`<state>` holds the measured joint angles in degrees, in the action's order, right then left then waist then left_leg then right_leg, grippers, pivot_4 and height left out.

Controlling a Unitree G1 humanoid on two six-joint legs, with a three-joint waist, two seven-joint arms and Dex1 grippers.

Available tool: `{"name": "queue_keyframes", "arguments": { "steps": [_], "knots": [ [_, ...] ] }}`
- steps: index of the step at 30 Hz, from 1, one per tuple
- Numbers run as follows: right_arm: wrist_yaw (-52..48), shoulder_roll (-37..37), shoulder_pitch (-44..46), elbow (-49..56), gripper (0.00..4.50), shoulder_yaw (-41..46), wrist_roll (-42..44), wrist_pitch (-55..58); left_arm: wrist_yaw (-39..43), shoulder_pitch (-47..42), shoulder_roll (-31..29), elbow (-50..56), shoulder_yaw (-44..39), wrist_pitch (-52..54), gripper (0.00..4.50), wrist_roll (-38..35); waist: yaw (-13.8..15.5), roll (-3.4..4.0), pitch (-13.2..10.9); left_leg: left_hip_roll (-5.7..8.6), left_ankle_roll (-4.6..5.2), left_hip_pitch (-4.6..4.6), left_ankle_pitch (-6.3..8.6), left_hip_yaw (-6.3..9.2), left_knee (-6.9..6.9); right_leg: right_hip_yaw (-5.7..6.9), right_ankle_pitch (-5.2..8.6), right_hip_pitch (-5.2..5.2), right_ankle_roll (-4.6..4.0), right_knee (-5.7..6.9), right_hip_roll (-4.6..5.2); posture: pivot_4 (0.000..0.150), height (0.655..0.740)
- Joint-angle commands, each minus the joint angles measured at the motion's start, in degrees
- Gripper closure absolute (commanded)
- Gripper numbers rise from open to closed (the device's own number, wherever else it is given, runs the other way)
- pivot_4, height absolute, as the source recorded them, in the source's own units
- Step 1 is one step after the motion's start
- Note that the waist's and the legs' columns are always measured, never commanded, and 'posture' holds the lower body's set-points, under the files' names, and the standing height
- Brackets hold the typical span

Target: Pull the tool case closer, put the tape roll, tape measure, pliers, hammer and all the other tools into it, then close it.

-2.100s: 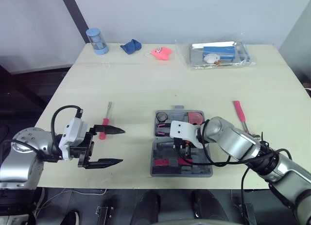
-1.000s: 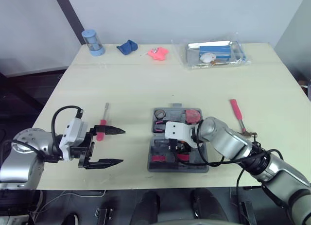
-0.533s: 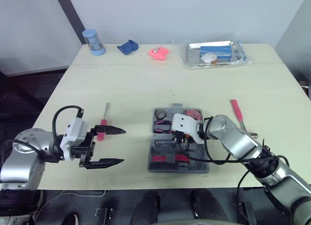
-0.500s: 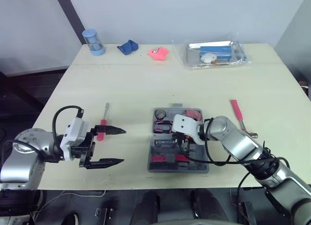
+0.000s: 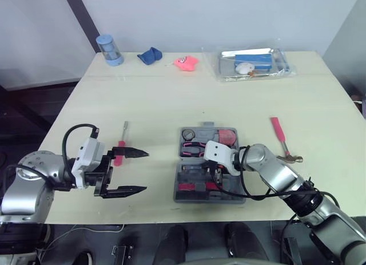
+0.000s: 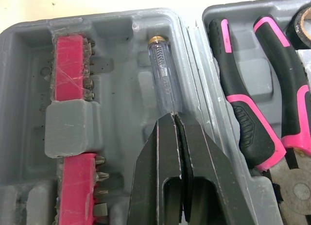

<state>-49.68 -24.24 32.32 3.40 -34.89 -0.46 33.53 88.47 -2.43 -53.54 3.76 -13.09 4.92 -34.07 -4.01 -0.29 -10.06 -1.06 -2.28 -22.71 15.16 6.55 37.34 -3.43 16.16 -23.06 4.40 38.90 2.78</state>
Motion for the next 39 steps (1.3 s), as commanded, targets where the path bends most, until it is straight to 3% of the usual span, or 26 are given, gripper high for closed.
{"name": "queue_keyframes", "arguments": {
  "steps": [1, 11, 18, 28, 38, 39],
  "knots": [
    [0.5, -0.3, -2.1, -3.6, 4.48, -0.6, -1.9, -0.9, -0.1, -0.2, -0.1, 1.7, -1.5, 0.6, 0.0, -1.4, 0.0, -0.01, 0.0, 0.0, 0.0, 0.02, 0.0, 0.0, 0.0, 0.0, 0.0, 0.01, 0.0, 0.0, 0.0, 0.15, 0.74],
    [0.6, -0.7, -4.6, -4.8, 4.48, 1.4, -2.1, -2.2, -1.3, 0.8, 0.9, 2.8, -1.7, 1.7, 0.0, -1.7, 0.3, -0.07, 0.1, 0.0, 0.0, 0.35, 0.0, -0.01, 0.0, 0.0, 0.0, 0.37, 0.0, -0.03, 0.01, 0.15, 0.74],
    [0.9, 1.2, -8.0, 4.6, 4.48, 13.0, 6.4, -6.8, -6.6, 3.0, 3.5, 3.3, -4.1, 3.4, 0.0, -2.2, 0.5, -0.06, 0.1, 0.0, 0.0, 0.28, 0.0, 0.0, 0.0, -0.01, 0.0, 0.32, 0.0, -0.05, 0.02, 0.15, 0.74],
    [1.0, -4.4, -27.9, 15.1, 4.48, 35.8, 18.5, -16.7, -19.7, 12.6, 10.1, 5.6, -11.6, 6.3, 0.0, -2.8, 0.9, -0.07, 0.0, 0.02, 0.01, 0.23, 0.01, -0.03, 0.0, -0.03, 0.0, 0.28, 0.0, -0.05, 0.06, 0.15, 0.74],
    [1.0, -5.1, -49.4, 11.4, 4.48, 55.6, 24.4, -26.7, -29.5, 21.9, 17.4, 1.0, -17.4, 2.7, 0.0, 0.8, 1.6, -0.13, 0.1, 0.0, 0.02, 0.63, 0.02, -0.36, -0.1, -0.36, 0.01, 0.55, 0.01, -0.06, 0.03, 0.15, 0.74],
    [1.0, -4.6, -51.1, 10.6, 4.25, 57.1, 25.0, -27.7, -30.2, 22.8, 18.0, 0.4, -17.9, 2.3, 0.0, 1.1, 1.6, -0.15, 0.1, 0.0, 0.02, 0.66, 0.02, -0.41, -0.1, -0.39, 0.01, 0.57, 0.01, -0.06, 0.04, 0.15, 0.74]
  ]
}}
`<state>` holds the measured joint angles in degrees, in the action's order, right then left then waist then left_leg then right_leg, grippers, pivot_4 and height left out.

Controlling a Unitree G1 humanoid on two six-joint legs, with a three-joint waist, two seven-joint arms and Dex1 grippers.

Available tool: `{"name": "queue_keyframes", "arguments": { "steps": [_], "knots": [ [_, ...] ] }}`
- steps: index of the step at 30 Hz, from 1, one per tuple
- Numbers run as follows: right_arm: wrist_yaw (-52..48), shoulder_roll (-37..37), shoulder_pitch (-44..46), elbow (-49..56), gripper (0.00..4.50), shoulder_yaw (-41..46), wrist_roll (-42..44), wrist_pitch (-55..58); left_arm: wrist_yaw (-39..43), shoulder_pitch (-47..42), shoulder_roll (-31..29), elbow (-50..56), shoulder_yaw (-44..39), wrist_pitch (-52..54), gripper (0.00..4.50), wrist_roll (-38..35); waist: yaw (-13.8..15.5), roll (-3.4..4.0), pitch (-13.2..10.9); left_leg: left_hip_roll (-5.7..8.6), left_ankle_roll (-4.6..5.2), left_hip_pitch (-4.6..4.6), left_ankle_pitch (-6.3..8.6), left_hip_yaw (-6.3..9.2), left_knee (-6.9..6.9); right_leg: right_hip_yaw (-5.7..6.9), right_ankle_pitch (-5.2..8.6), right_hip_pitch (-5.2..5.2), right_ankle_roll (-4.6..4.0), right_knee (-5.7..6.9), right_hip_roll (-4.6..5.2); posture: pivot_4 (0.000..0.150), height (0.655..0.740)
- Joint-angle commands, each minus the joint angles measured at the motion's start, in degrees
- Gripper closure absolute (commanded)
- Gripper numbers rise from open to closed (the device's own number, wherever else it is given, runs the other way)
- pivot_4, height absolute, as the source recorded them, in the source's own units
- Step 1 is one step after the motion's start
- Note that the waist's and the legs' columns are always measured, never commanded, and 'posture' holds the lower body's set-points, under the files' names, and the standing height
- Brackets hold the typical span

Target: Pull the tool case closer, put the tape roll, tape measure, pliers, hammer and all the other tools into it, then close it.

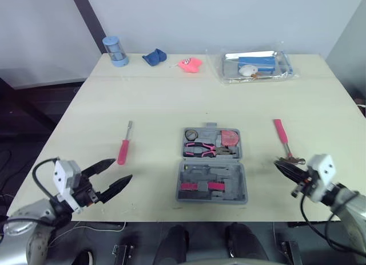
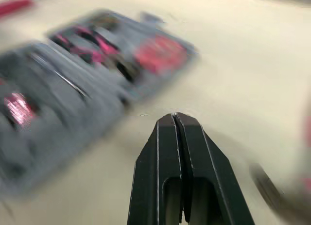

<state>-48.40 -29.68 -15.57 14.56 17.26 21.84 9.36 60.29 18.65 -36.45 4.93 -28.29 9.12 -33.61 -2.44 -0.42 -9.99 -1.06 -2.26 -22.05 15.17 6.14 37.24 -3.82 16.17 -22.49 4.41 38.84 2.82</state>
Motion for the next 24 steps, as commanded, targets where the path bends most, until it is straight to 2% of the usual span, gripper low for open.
{"name": "queue_keyframes", "arguments": {
  "steps": [1, 2, 3, 6, 9, 16, 24],
  "knots": [
    [-0.4, 1.5, -5.5, -1.5, 3.94, 7.0, 3.8, -4.4, -2.9, 2.9, 1.8, -1.9, -3.5, -2.7, 0.0, 1.2, 0.0, -0.04, 0.0, 0.0, 0.0, 0.05, 0.0, -0.01, -0.01, -0.01, 0.0, 0.04, 0.0, -0.01, 0.0, 0.15, 0.74],
    [-0.5, 1.9, -6.9, -2.0, 3.7, 8.2, 4.4, -5.0, -3.5, 3.6, 2.3, -2.8, -3.9, -3.3, 0.0, 1.6, 0.0, -0.04, 0.0, -0.01, 0.0, 0.09, 0.0, -0.04, -0.01, -0.03, 0.0, 0.06, 0.0, 0.0, 0.0, 0.15, 0.74],
    [-0.3, 2.3, -8.3, -3.1, 3.07, 9.5, 4.8, -5.8, -4.1, 4.4, 2.9, -3.8, -4.4, -4.1, 0.0, 2.0, 0.0, -0.04, 0.0, -0.01, 0.0, 0.12, 0.0, -0.1, -0.02, -0.08, 0.01, 0.08, 0.0, 0.0, 0.0, 0.15, 0.74],
    [0.1, 3.4, -10.8, -5.8, 1.8, 11.9, 5.9, -7.3, -5.2, 5.7, 4.0, -6.3, -5.4, -6.0, 0.0, 2.8, 0.0, -0.1, 0.1, -0.04, 0.0, 0.31, 0.01, -0.14, -0.07, -0.11, 0.02, 0.25, 0.0, -0.05, -0.02, 0.15, 0.74],
    [0.2, 4.2, -12.1, -8.3, 0.17, 13.7, 7.1, -8.2, -5.8, 6.2, 4.4, -8.2, -6.2, -7.1, 0.0, 2.9, 0.0, -0.15, 0.1, -0.04, 0.0, 0.32, 0.01, -0.17, -0.06, -0.13, 0.03, 0.27, 0.01, -0.08, -0.01, 0.15, 0.74],
    [1.2, 4.6, -12.8, -10.4, 0.07, 14.1, 7.2, -9.1, -6.1, 6.2, 4.4, -8.6, -6.3, -7.7, 0.0, 2.6, 0.0, -0.19, 0.1, -0.05, 0.0, 0.32, 0.01, -0.18, -0.06, -0.14, 0.03, 0.28, 0.01, -0.11, -0.01, 0.15, 0.74],
    [5.0, 3.5, -11.4, -6.7, 0.07, 13.0, 6.5, -6.2, -5.1, 3.2, 3.7, -7.1, -4.5, -7.2, 0.0, 2.4, 0.0, -0.18, 0.2, -0.05, -0.01, 0.32, 0.01, -0.18, -0.07, -0.14, 0.03, 0.28, 0.01, -0.1, -0.02, 0.15, 0.74]
  ]
}}
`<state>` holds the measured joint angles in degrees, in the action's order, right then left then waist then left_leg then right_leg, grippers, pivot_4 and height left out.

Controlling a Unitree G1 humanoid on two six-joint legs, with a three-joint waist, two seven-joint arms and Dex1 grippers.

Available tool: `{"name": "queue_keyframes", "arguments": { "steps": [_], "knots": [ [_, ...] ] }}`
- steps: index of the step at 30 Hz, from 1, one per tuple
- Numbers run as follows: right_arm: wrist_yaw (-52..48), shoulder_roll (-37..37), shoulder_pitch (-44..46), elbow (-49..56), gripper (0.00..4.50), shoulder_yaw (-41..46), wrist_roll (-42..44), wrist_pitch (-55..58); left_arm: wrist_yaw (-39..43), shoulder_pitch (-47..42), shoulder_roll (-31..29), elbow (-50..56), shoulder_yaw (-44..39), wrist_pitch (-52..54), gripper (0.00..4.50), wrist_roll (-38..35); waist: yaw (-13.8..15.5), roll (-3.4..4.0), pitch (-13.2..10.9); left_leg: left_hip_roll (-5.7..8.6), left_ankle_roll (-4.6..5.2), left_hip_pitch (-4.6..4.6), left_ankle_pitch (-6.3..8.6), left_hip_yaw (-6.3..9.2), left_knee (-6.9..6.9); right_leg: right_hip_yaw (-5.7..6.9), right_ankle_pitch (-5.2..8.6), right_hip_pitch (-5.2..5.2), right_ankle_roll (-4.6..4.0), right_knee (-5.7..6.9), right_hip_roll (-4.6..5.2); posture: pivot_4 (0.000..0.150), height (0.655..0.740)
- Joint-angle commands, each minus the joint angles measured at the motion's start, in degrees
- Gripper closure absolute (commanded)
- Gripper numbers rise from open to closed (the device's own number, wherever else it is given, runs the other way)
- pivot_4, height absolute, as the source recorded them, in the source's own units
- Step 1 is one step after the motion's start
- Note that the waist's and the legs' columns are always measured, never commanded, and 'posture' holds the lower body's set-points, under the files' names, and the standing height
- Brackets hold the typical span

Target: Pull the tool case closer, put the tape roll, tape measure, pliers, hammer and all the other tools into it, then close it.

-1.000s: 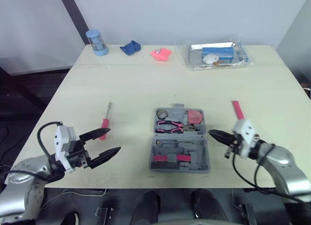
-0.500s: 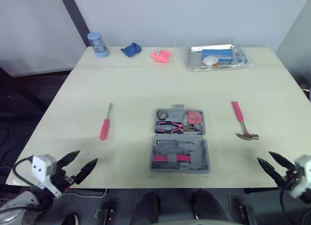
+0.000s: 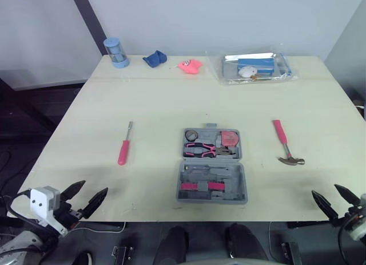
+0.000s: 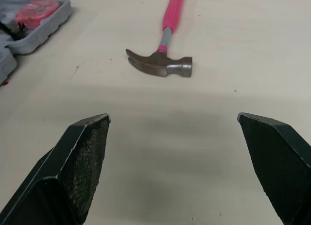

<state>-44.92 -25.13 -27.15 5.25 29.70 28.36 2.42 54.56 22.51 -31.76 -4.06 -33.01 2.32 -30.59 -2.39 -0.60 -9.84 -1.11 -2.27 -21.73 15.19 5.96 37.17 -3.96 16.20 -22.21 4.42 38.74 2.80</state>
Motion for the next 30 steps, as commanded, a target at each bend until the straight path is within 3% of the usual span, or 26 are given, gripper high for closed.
{"name": "queue_keyframes", "arguments": {
  "steps": [1, 14, 30],
  "knots": [
    [1.9, -1.4, 0.5, 3.3, 0.07, 0.6, 0.3, 1.4, 1.0, -1.4, -1.2, 2.1, 0.5, -0.4, 0.0, -0.7, 0.0, 0.0, 0.0, 0.0, 0.0, 0.0, 0.0, 0.0, 0.0, 0.0, 0.0, 0.0, 0.0, 0.0, 0.0, 0.15, 0.74],
    [6.8, -7.1, 9.8, 7.7, 0.07, -0.8, 1.0, 12.5, 6.8, -8.3, -5.2, 9.8, 7.3, 1.4, 0.0, -2.1, 0.0, 0.01, 0.0, 0.01, 0.0, -0.01, 0.0, 0.01, 0.01, 0.0, -0.01, 0.01, 0.0, 0.0, 0.0, 0.15, 0.74],
    [20.2, -7.8, 29.3, 3.6, 0.07, -12.4, -3.7, 34.0, 20.9, -18.9, -13.8, 17.9, 16.9, 6.3, 0.0, -6.1, 0.0, 0.05, 0.0, 0.01, 0.0, -0.03, 0.0, 0.02, 0.0, 0.01, -0.02, -0.02, 0.0, 0.01, -0.02, 0.15, 0.74]
  ]
}}
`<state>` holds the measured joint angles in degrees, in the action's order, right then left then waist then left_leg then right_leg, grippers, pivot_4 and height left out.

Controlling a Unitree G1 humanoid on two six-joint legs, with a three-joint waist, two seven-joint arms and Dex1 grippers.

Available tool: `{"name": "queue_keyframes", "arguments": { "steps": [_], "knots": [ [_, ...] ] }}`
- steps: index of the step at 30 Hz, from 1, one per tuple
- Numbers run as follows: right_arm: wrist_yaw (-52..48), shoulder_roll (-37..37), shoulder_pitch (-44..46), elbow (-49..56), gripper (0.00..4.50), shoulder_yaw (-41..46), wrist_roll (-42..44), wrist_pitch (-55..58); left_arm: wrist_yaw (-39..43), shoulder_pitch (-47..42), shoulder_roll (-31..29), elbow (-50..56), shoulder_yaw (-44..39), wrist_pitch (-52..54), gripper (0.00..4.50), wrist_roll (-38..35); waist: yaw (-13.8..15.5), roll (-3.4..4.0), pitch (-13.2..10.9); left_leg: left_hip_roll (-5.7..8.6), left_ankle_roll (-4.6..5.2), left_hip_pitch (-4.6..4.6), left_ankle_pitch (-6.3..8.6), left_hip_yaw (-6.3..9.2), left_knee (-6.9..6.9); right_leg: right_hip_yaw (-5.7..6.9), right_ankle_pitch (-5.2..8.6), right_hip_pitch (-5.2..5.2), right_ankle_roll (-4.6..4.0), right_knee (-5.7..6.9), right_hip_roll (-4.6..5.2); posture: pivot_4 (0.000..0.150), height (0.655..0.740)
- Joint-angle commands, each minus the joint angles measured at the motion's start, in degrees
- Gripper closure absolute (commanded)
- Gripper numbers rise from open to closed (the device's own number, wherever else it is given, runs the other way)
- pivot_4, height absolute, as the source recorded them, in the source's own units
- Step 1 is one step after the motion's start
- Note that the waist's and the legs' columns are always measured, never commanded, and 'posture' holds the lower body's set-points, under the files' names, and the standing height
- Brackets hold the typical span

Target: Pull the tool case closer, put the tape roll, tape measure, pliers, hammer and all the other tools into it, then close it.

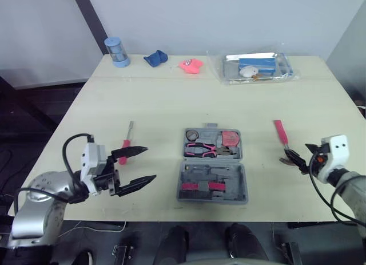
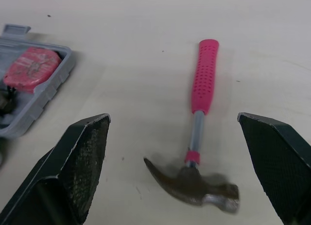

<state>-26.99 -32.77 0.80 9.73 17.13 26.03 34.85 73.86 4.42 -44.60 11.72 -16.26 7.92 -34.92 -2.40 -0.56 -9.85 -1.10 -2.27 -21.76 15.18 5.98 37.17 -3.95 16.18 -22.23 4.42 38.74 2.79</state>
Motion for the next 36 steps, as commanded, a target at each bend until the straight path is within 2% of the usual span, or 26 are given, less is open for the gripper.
{"name": "queue_keyframes", "arguments": {
  "steps": [1, 9, 17, 19, 20, 22, 23, 25, 26, 28, 36],
  "knots": [
    [2.8, 0.1, 2.1, -1.4, 0.07, -0.1, -1.6, 2.1, 2.0, -1.2, -1.2, 2.4, 0.3, 0.9, 0.0, -2.0, 0.0, 0.02, 0.0, 0.0, 0.0, -0.02, 0.0, 0.0, -0.02, 0.0, 0.0, -0.02, 0.0, -0.01, 0.0, 0.15, 0.74],
    [4.9, 1.5, 6.3, -6.2, 0.07, -2.1, -4.4, 3.0, 5.4, -4.8, -3.7, 4.1, 1.1, 3.5, 0.0, -4.4, -0.1, 0.03, 0.0, 0.0, 0.0, -0.01, 0.0, -0.01, 0.0, 0.0, 0.0, -0.04, 0.0, 0.03, -0.01, 0.15, 0.74],
    [6.3, 2.3, 8.6, -11.0, 0.07, -3.4, -7.2, 2.9, 5.4, -7.3, -3.5, 5.5, 2.0, 4.5, 0.0, -5.0, -0.1, 0.04, 0.0, 0.0, 0.01, -0.02, 0.0, -0.01, 0.0, 0.0, 0.0, -0.04, 0.0, 0.0, -0.01, 0.15, 0.74],
    [6.2, 2.6, 9.0, -11.9, 0.72, -3.6, -7.5, 2.9, 5.5, -7.6, -3.6, 5.7, 2.0, 4.6, 0.0, -5.2, -0.2, 0.04, 0.0, 0.0, 0.01, -0.02, 0.0, -0.01, -0.01, 0.0, 0.0, -0.04, 0.0, 0.0, -0.01, 0.15, 0.74],
    [6.0, 2.7, 9.0, -12.2, 1.22, -3.8, -7.5, 3.3, 5.6, -7.7, -3.7, 5.8, 2.0, 4.7, 0.0, -5.3, -0.2, 0.04, 0.0, 0.0, 0.0, -0.02, 0.0, -0.01, -0.01, 0.0, 0.0, -0.04, 0.0, 0.0, -0.01, 0.15, 0.74],
    [5.8, 2.8, 9.2, -12.7, 1.56, -4.2, -7.6, 3.5, 5.7, -8.0, -3.7, 5.9, 2.0, 4.8, 0.0, -5.3, -0.2, 0.05, 0.0, 0.0, 0.0, -0.02, 0.0, 0.0, -0.01, 0.0, 0.0, -0.04, 0.0, 0.01, -0.01, 0.15, 0.74],
    [5.8, 2.9, 9.4, -13.1, 2.14, -4.1, -7.6, 4.1, 5.7, -8.2, -3.8, 5.8, 2.0, 4.9, 0.0, -5.3, -0.2, 0.05, 0.0, 0.0, 0.0, -0.02, 0.0, 0.0, -0.01, 0.0, 0.0, -0.04, 0.0, 0.01, -0.01, 0.15, 0.74],
    [6.1, 3.3, 10.0, -13.7, 2.89, -3.8, -7.3, 5.1, 5.8, -8.5, -3.8, 5.7, 2.2, 4.9, 0.0, -5.3, -0.1, 0.04, 0.0, 0.0, 0.0, -0.02, 0.0, 0.0, -0.01, -0.01, 0.0, -0.04, 0.0, 0.0, -0.01, 0.15, 0.74],
    [5.9, 3.3, 10.3, -13.9, 3.59, -3.9, -7.2, 5.5, 5.8, -8.7, -3.8, 5.7, 2.2, 4.9, 0.0, -5.3, -0.1, 0.04, 0.0, 0.0, 0.0, -0.03, 0.0, 0.0, -0.01, 0.0, 0.0, -0.04, 0.0, 0.0, -0.01, 0.15, 0.74],
    [5.4, 3.3, 10.7, -13.8, 4.41, -4.0, -6.6, 7.8, 5.8, -8.8, -3.7, 5.8, 2.2, 5.0, 0.0, -5.4, 0.0, 0.01, 0.0, 0.0, 0.0, -0.03, 0.0, 0.0, 0.0, 0.0, 0.0, -0.03, 0.01, -0.01, 0.0, 0.15, 0.74],
    [5.3, 2.6, 12.2, -14.4, 4.41, -4.3, -6.7, 12.9, 6.2, -9.4, -3.3, 5.2, 2.4, 4.7, 0.0, -5.3, -0.1, 0.01, 0.0, 0.0, 0.0, -0.02, 0.0, 0.01, 0.0, 0.01, 0.0, -0.03, 0.0, 0.0, -0.02, 0.15, 0.74]
  ]
}}
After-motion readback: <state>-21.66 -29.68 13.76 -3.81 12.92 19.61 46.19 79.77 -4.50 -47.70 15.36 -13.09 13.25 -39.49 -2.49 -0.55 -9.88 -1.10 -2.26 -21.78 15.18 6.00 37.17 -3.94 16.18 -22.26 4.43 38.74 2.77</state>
